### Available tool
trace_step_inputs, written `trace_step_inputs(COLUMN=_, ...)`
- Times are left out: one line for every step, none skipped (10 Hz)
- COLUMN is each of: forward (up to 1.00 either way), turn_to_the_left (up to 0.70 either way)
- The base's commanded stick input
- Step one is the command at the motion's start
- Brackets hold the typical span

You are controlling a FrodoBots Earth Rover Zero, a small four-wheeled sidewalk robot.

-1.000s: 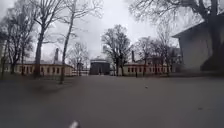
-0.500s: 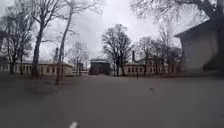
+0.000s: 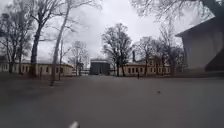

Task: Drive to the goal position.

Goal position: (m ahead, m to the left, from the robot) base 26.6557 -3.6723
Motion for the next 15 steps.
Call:
trace_step_inputs(forward=1.0, turn_to_the_left=0.0)
trace_step_inputs(forward=1.0, turn_to_the_left=0.0)
trace_step_inputs(forward=1.0, turn_to_the_left=0.0)
trace_step_inputs(forward=1.0, turn_to_the_left=0.0)
trace_step_inputs(forward=1.0, turn_to_the_left=0.0)
trace_step_inputs(forward=1.0, turn_to_the_left=-0.12)
trace_step_inputs(forward=1.0, turn_to_the_left=-0.39)
trace_step_inputs(forward=1.0, turn_to_the_left=-0.4)
trace_step_inputs(forward=1.0, turn_to_the_left=-0.4)
trace_step_inputs(forward=1.0, turn_to_the_left=-0.27)
trace_step_inputs(forward=1.0, turn_to_the_left=-0.06)
trace_step_inputs(forward=1.0, turn_to_the_left=0.0)
trace_step_inputs(forward=1.0, turn_to_the_left=0.0)
trace_step_inputs(forward=1.0, turn_to_the_left=0.0)
trace_step_inputs(forward=1.0, turn_to_the_left=0.0)
